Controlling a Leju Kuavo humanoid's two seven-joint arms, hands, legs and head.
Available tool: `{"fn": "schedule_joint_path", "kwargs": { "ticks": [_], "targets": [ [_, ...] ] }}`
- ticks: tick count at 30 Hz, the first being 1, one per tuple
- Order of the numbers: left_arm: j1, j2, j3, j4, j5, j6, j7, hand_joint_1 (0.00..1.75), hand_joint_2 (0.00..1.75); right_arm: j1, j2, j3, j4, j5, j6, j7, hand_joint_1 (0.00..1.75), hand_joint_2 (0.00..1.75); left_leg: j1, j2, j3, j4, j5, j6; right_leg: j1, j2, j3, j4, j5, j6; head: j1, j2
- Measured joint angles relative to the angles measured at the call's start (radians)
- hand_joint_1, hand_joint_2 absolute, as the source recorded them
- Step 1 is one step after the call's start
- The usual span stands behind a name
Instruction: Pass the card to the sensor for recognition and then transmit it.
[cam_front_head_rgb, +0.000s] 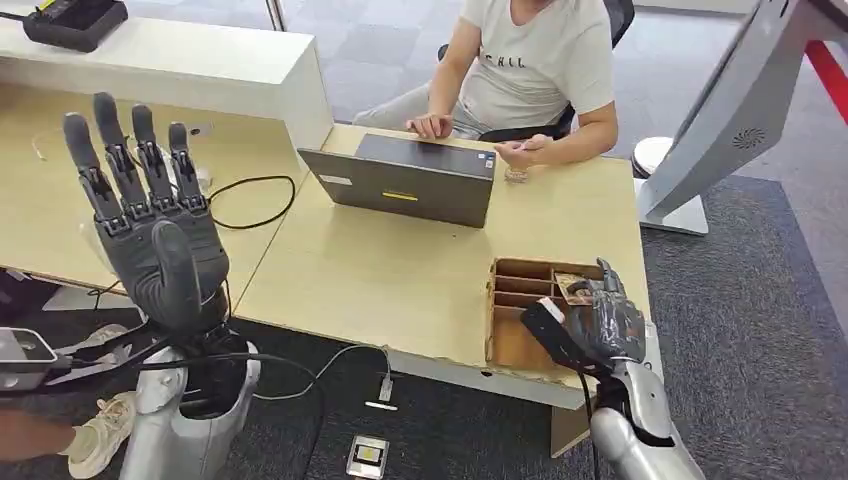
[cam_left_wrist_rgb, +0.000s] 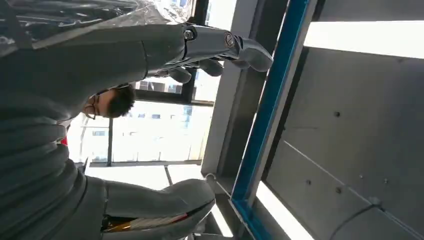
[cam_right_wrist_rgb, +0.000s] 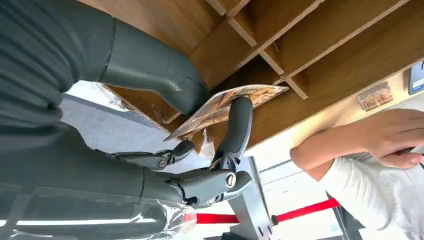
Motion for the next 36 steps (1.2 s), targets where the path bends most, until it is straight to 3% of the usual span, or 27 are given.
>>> {"fn": "schedule_joint_path", "kwargs": {
  "ticks": [10, 21, 30, 31, 32, 36],
  "targets": [
    [-0.005, -0.002, 0.0, 0.002, 0.004, -0.001, 0.0, 0.0, 1.75, -0.001, -0.006, -0.018, -0.038, 0.019, -0.082, 0.013, 1.75, 1.75, 0.0, 0.0, 0.0, 0.0, 0.0, 0.0, 0.0, 0.0, 0.0, 0.0, 0.0, 0.0, 0.0, 0.0],
    [-0.005, -0.022, 0.0, 0.024, 0.0, -0.021, 0.0, 0.0, 1.75, -0.002, -0.047, -0.098, -0.311, 0.082, -0.214, 0.034, 1.75, 1.75, 0.0, 0.0, -0.001, 0.0, 0.0, 0.0, 0.0, 0.0, -0.001, 0.0, 0.0, 0.0, 0.0, 0.0],
    [-0.008, -0.044, 0.001, 0.042, -0.004, -0.036, 0.0, 0.0, 1.75, -0.052, -0.056, -0.127, -0.41, 0.042, -0.219, 0.004, 1.75, 1.75, 0.0, 0.0, -0.001, 0.0, 0.0, 0.0, 0.0, 0.0, -0.001, 0.0, 0.0, 0.0, 0.0, 0.0],
    [-0.008, -0.047, 0.002, 0.043, -0.005, -0.037, 0.0, 0.0, 1.75, -0.06, -0.056, -0.127, -0.41, 0.037, -0.219, 0.003, 0.73, 1.75, 0.0, 0.0, -0.001, 0.0, 0.0, 0.0, 0.0, 0.0, -0.001, 0.0, 0.0, 0.0, 0.0, 0.0],
    [-0.008, -0.05, 0.002, 0.043, -0.005, -0.038, 0.0, 0.0, 1.75, -0.066, -0.056, -0.127, -0.41, 0.032, -0.215, 0.003, 0.0, 1.75, 0.0, 0.0, -0.001, 0.0, 0.0, 0.0, 0.0, 0.0, -0.001, 0.0, 0.0, 0.0, 0.0, 0.0],
    [-0.009, -0.058, 0.005, 0.046, -0.006, -0.042, 0.0, 0.0, 1.75, -0.079, -0.056, -0.126, -0.407, 0.016, -0.18, 0.003, 0.0, 1.75, 0.0, 0.0, -0.002, 0.0, 0.0, 0.0, 0.0, 0.0, -0.001, 0.0, 0.0, 0.0, 0.0, 0.0]
  ]
}}
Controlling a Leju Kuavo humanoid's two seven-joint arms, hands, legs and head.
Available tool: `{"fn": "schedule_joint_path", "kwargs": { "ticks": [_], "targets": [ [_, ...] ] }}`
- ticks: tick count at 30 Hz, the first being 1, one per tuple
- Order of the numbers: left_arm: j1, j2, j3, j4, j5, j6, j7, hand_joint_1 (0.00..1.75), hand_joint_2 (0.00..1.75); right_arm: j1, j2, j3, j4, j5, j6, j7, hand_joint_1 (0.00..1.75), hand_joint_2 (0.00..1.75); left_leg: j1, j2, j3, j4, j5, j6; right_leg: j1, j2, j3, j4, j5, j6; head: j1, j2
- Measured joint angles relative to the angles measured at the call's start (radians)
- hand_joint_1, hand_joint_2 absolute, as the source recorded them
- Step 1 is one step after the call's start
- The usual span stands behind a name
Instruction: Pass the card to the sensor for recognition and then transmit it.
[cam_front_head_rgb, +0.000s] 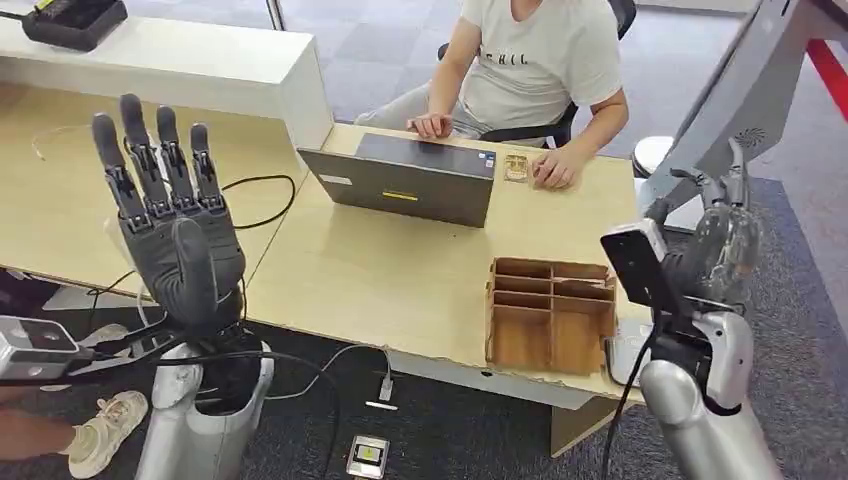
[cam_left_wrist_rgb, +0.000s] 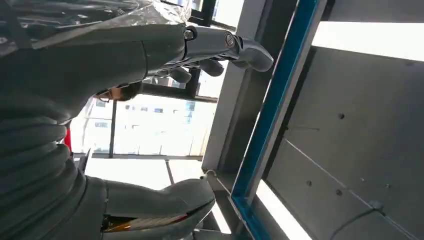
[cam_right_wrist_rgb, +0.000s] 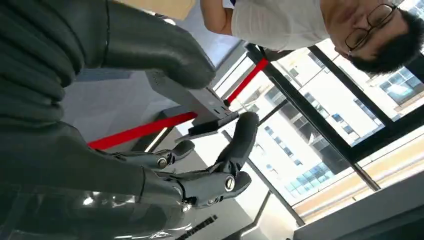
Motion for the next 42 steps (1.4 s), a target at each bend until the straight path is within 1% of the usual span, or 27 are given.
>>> {"fn": "schedule_joint_path", "kwargs": {
  "ticks": [2, 7, 14, 27, 30, 35, 36, 37, 38, 39, 40, 41, 42],
  "targets": [
    [0.0, -0.003, 0.003, 0.003, 0.0, -0.002, 0.0, 0.0, 1.75, -0.003, 0.0, 0.002, 0.004, -0.01, 0.032, 0.004, 0.0, 1.75, 0.0, 0.0, 0.0, 0.0, 0.0, 0.0, 0.0, 0.0, 0.0, 0.0, 0.0, 0.0, 0.0, 0.0],
    [0.0, -0.005, 0.008, 0.005, 0.003, -0.005, 0.0, 0.0, 1.75, -0.01, 0.0, 0.012, 0.029, -0.025, 0.138, 0.027, 0.0, 1.75, 0.0, 0.0, -0.001, 0.0, 0.0, 0.0, 0.0, 0.0, 0.0, 0.0, 0.0, 0.0, 0.0, 0.0],
    [0.0, -0.011, 0.02, 0.006, -0.002, -0.016, 0.0, 0.0, 1.75, -0.032, 0.001, 0.037, 0.112, -0.029, 0.241, 0.033, 0.0, 1.75, 0.0, -0.001, -0.001, 0.0, 0.0, 0.0, 0.0, 0.0, 0.0, 0.0, 0.0, 0.0, 0.0, 0.0],
    [0.002, -0.016, 0.036, 0.007, -0.012, -0.026, 0.0, 0.0, 1.75, -0.056, 0.01, 0.099, 0.268, -0.003, 0.331, 0.042, 0.0, 1.75, 0.0, -0.001, -0.002, 0.0, 0.0, 0.0, 0.0, -0.001, -0.001, 0.0, 0.0, 0.0, 0.0, 0.0],
    [0.002, -0.016, 0.039, 0.006, -0.012, -0.026, 0.0, 0.0, 1.75, -0.056, 0.009, 0.112, 0.288, 0.008, 0.362, 0.052, 0.0, 1.75, 0.0, -0.001, -0.001, 0.0, 0.0, 0.0, 0.0, -0.001, -0.001, 0.0, 0.0, 0.0, 0.0, 0.0],
    [0.002, -0.016, 0.042, 0.006, -0.011, -0.019, 0.0, 0.0, 1.75, -0.053, 0.005, 0.126, 0.307, 0.015, 0.384, 0.057, 0.0, 1.75, 0.0, -0.001, -0.001, 0.0, 0.0, 0.0, 0.0, -0.001, -0.001, 0.0, 0.0, 0.0, 0.0, 0.0],
    [0.002, -0.016, 0.043, 0.006, -0.011, -0.017, 0.0, 0.0, 1.75, -0.052, 0.005, 0.128, 0.307, 0.016, 0.388, 0.057, 0.07, 1.75, 0.0, -0.001, -0.001, 0.0, 0.0, 0.0, 0.0, -0.001, -0.001, 0.0, 0.0, 0.0, 0.0, 0.0],
    [0.003, -0.016, 0.043, 0.006, -0.011, -0.015, 0.0, 0.0, 1.75, -0.051, 0.004, 0.131, 0.307, 0.018, 0.394, 0.057, 0.07, 1.75, 0.0, -0.001, -0.001, 0.0, 0.0, 0.0, 0.0, -0.001, -0.001, 0.0, 0.0, 0.0, 0.0, 0.0],
    [0.003, -0.016, 0.043, 0.006, -0.011, -0.009, 0.0, 0.0, 1.75, -0.049, 0.004, 0.134, 0.307, 0.019, 0.399, 0.057, 0.4, 1.75, 0.0, -0.001, -0.001, 0.0, 0.0, 0.0, 0.0, -0.001, -0.001, 0.0, 0.0, 0.0, 0.0, 0.0],
    [0.003, -0.015, 0.043, 0.006, -0.011, -0.003, 0.0, 0.0, 1.75, -0.047, 0.004, 0.137, 0.307, 0.019, 0.407, 0.057, 0.61, 1.75, 0.0, -0.001, -0.001, 0.0, 0.0, 0.0, 0.0, -0.001, -0.001, 0.0, 0.0, 0.0, 0.0, 0.0],
    [0.004, -0.015, 0.043, 0.005, -0.011, 0.001, 0.0, 0.0, 1.75, -0.045, 0.004, 0.139, 0.307, 0.02, 0.411, 0.057, 0.61, 1.75, 0.0, -0.001, -0.001, 0.0, 0.0, 0.0, 0.0, -0.001, -0.001, 0.0, 0.0, 0.0, 0.0, 0.0],
    [0.005, -0.014, 0.043, 0.003, -0.011, 0.002, 0.0, 0.0, 1.75, -0.043, 0.004, 0.142, 0.307, 0.021, 0.414, 0.057, 1.5, 1.75, 0.0, -0.001, -0.001, 0.0, 0.0, 0.0, 0.0, -0.001, -0.001, 0.0, 0.0, 0.0, 0.0, 0.0],
    [0.005, -0.014, 0.043, 0.003, -0.011, 0.005, 0.0, 0.0, 1.75, -0.043, 0.004, 0.145, 0.307, 0.021, 0.418, 0.059, 1.61, 1.75, 0.0, -0.001, -0.001, 0.0, 0.0, 0.0, 0.0, -0.001, -0.001, 0.0, 0.0, 0.0, 0.0, 0.0]
  ]
}}
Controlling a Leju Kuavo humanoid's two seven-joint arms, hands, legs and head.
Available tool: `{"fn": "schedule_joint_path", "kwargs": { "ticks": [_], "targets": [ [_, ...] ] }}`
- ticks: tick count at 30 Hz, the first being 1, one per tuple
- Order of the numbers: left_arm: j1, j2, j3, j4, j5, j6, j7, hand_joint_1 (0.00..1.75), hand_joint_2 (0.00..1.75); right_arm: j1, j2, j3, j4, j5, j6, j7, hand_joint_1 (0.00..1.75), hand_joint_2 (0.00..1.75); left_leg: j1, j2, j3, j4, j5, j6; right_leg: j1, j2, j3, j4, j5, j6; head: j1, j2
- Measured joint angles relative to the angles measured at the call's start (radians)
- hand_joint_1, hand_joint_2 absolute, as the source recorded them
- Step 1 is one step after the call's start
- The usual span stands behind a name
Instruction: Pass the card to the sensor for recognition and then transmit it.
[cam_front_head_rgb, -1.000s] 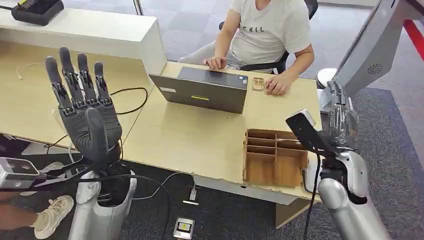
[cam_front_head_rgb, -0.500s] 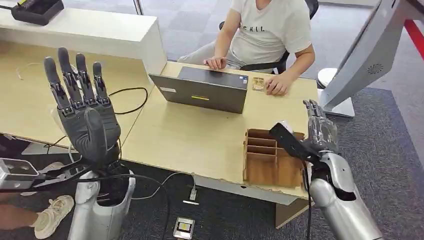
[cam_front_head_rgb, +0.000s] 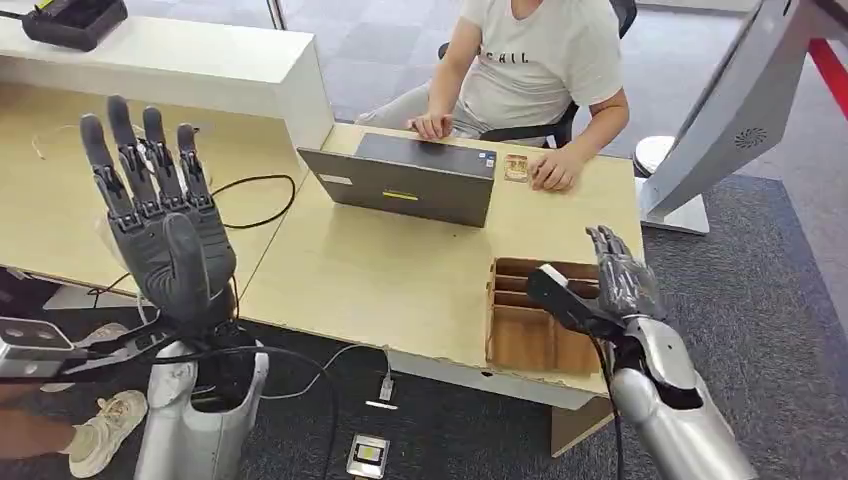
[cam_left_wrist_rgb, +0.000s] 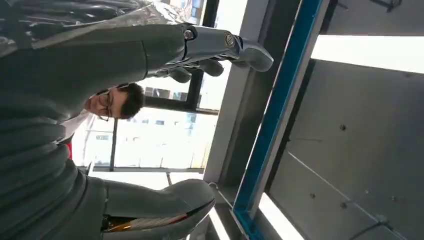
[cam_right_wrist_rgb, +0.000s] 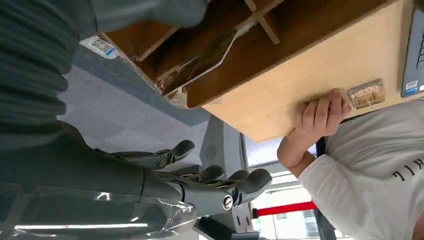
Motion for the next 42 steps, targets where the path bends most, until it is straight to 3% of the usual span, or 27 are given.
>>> {"fn": "schedule_joint_path", "kwargs": {
  "ticks": [1, 2, 31, 32, 34, 35, 36, 40, 42],
  "targets": [
    [0.0, 0.0, 0.0, 0.0, 0.0, 0.002, 0.0, 0.0, 1.75, 0.0, 0.0, 0.002, 0.0, 0.001, 0.002, 0.001, 1.61, 1.75, 0.0, 0.0, 0.0, 0.0, 0.0, 0.0, 0.0, 0.0, 0.0, 0.0, 0.0, 0.0, 0.0, 0.0],
    [0.001, 0.0, 0.0, 0.0, 0.0, 0.003, 0.0, 0.0, 1.75, 0.0, 0.0, 0.004, 0.0, 0.002, 0.005, 0.001, 1.75, 1.75, 0.0, 0.0, 0.0, 0.0, 0.0, 0.0, 0.0, 0.0, 0.0, 0.0, 0.0, 0.0, 0.0, 0.0],
    [0.022, 0.007, -0.002, -0.016, 0.005, 0.02, 0.0, 0.0, 1.75, 0.018, 0.0, 0.031, -0.006, -0.007, 0.02, 0.006, 1.75, 1.75, 0.0, 0.0, 0.001, 0.0, 0.0, 0.0, 0.0, 0.0, 0.0, 0.0, 0.0, 0.0, 0.0, 0.0],
    [0.022, 0.007, -0.002, -0.016, 0.005, 0.02, 0.0, 0.0, 1.75, 0.019, 0.0, 0.031, -0.008, -0.008, 0.021, 0.007, 1.62, 1.75, 0.0, 0.0, 0.001, 0.0, 0.0, 0.0, 0.0, 0.0, 0.0, 0.0, 0.0, 0.0, 0.0, 0.0],
    [0.022, 0.008, -0.002, -0.016, 0.006, 0.02, 0.0, 0.0, 1.75, 0.021, 0.0, 0.031, -0.011, -0.009, 0.022, 0.012, 0.68, 1.75, 0.0, 0.0, 0.001, 0.0, 0.0, 0.0, 0.0, 0.0, 0.0, 0.0, 0.0, 0.0, 0.0, 0.0],
    [0.022, 0.008, -0.003, -0.016, 0.006, 0.02, 0.0, 0.0, 1.75, 0.022, 0.0, 0.031, -0.013, -0.01, 0.023, 0.013, 0.58, 1.75, 0.0, 0.0, 0.001, 0.0, 0.0, 0.0, 0.0, 0.0, 0.001, 0.0, 0.0, 0.0, 0.0, 0.0],
    [0.022, 0.008, -0.003, -0.016, 0.006, 0.02, 0.0, 0.0, 1.75, 0.023, 0.0, 0.031, -0.017, -0.01, 0.023, 0.014, 0.21, 1.75, 0.0, 0.0, 0.001, 0.0, 0.0, 0.0, 0.0, 0.0, 0.001, 0.0, 0.0, 0.0, 0.0, 0.0],
    [0.022, 0.008, -0.003, -0.016, 0.006, 0.019, 0.0, 0.0, 1.75, 0.04, -0.003, 0.032, -0.02, -0.016, 0.028, 0.022, 0.0, 1.75, 0.0, 0.0, 0.001, 0.0, 0.0, 0.0, 0.0, 0.0, 0.0, 0.0, 0.0, 0.0, 0.0, 0.0],
    [0.023, 0.009, -0.003, -0.016, 0.005, 0.019, 0.0, 0.0, 1.75, 0.047, -0.004, 0.032, -0.026, -0.019, 0.029, 0.025, 0.0, 1.75, 0.0, 0.0, 0.001, 0.0, 0.0, 0.0, 0.0, 0.0, 0.0, 0.0, 0.0, 0.0, 0.0, 0.0]
  ]
}}
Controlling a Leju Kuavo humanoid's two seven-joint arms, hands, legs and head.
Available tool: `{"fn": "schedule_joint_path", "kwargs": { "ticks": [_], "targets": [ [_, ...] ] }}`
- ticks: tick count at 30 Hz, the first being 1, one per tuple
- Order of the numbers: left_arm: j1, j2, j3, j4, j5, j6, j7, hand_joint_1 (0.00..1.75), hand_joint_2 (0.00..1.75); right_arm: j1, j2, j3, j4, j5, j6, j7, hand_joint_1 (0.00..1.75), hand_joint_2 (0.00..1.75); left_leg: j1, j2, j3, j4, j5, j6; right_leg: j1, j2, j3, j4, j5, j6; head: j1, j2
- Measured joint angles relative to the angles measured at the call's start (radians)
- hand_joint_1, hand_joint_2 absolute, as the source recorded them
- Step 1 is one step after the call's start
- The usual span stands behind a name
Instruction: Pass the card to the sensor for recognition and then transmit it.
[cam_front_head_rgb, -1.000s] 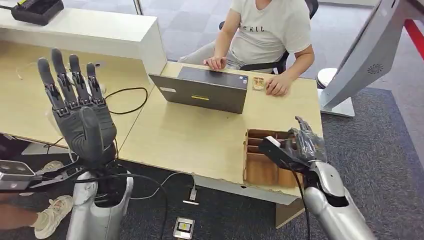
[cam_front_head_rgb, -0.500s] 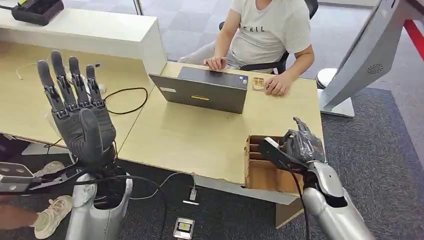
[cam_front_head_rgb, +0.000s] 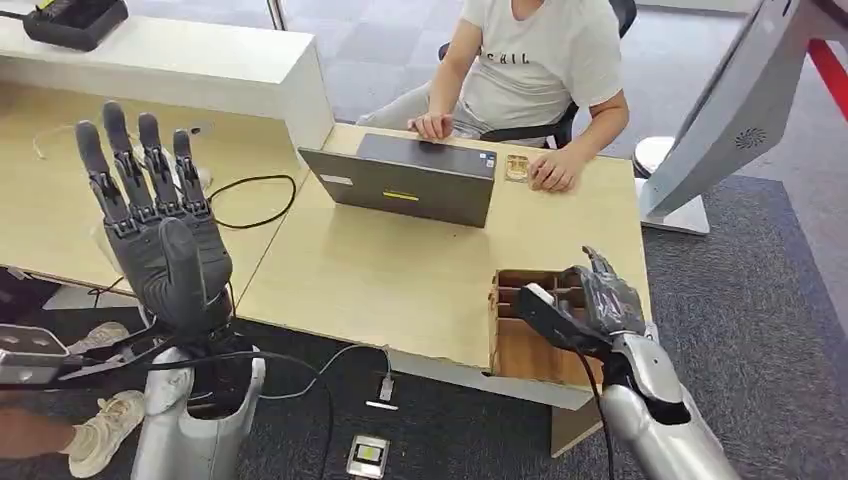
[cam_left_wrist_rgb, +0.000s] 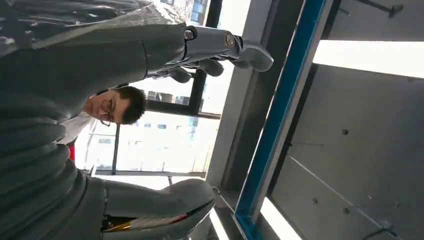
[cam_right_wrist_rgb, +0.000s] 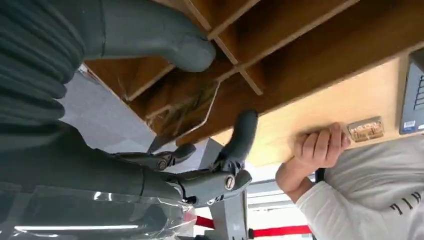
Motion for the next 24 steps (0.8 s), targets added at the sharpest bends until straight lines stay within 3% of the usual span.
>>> {"fn": "schedule_joint_path", "kwargs": {
  "ticks": [12, 14, 15, 16, 18, 21, 24],
  "targets": [
    [0.009, 0.011, -0.005, 0.0, 0.004, 0.0, 0.0, 0.0, 1.75, 0.007, -0.011, 0.002, -0.011, -0.009, 0.002, 0.012, 0.07, 1.75, 0.0, 0.0, 0.0, 0.0, 0.0, 0.0, 0.0, 0.0, 0.0, 0.0, 0.0, 0.0, 0.0, 0.0],
    [0.01, 0.011, -0.005, 0.0, 0.005, 0.0, 0.0, 0.0, 1.75, 0.01, -0.013, 0.002, -0.016, -0.011, 0.002, 0.012, 0.31, 1.75, 0.0, 0.0, 0.0, 0.0, 0.0, 0.0, 0.0, 0.0, 0.0, 0.0, 0.0, 0.0, 0.0, 0.0],
    [0.011, 0.011, -0.005, 0.0, 0.005, 0.0, 0.0, 0.0, 1.75, 0.011, -0.014, 0.002, -0.019, -0.011, 0.002, 0.013, 0.63, 1.75, 0.0, 0.0, 0.0, 0.0, 0.0, 0.0, 0.0, 0.0, 0.0, 0.0, 0.0, 0.0, 0.0, 0.0],
    [0.013, 0.011, -0.005, 0.0, 0.005, 0.0, 0.0, 0.0, 1.75, 0.012, -0.014, 0.002, -0.019, -0.011, 0.003, 0.013, 1.1, 1.75, 0.0, 0.0, 0.0, 0.0, 0.0, 0.0, 0.0, 0.0, 0.0, 0.0, 0.0, 0.0, 0.0, 0.0],
    [0.013, 0.012, -0.005, 0.0, 0.006, 0.001, 0.0, 0.0, 1.75, 0.013, -0.015, 0.002, -0.022, -0.013, 0.003, 0.014, 1.47, 1.75, 0.0, 0.0, 0.0, 0.0, 0.0, 0.0, 0.0, 0.0, 0.0, 0.0, 0.0, 0.0, 0.0, 0.0],
    [0.016, 0.013, -0.006, 0.0, 0.008, 0.004, 0.0, 0.0, 1.75, 0.016, -0.016, 0.002, -0.029, -0.015, 0.006, 0.015, 1.47, 1.75, 0.0, 0.0, 0.0, 0.0, 0.0, 0.0, 0.0, 0.0, 0.0, 0.0, 0.0, 0.0, 0.0, 0.0],
    [0.017, 0.014, -0.006, 0.0, 0.008, 0.011, 0.0, 0.0, 1.75, 0.017, -0.019, 0.002, -0.034, -0.018, 0.006, 0.021, 1.62, 1.75, 0.0, 0.0, 0.0, 0.0, 0.0, 0.0, 0.0, 0.0, 0.0, 0.0, 0.0, 0.0, 0.0, 0.0]
  ]
}}
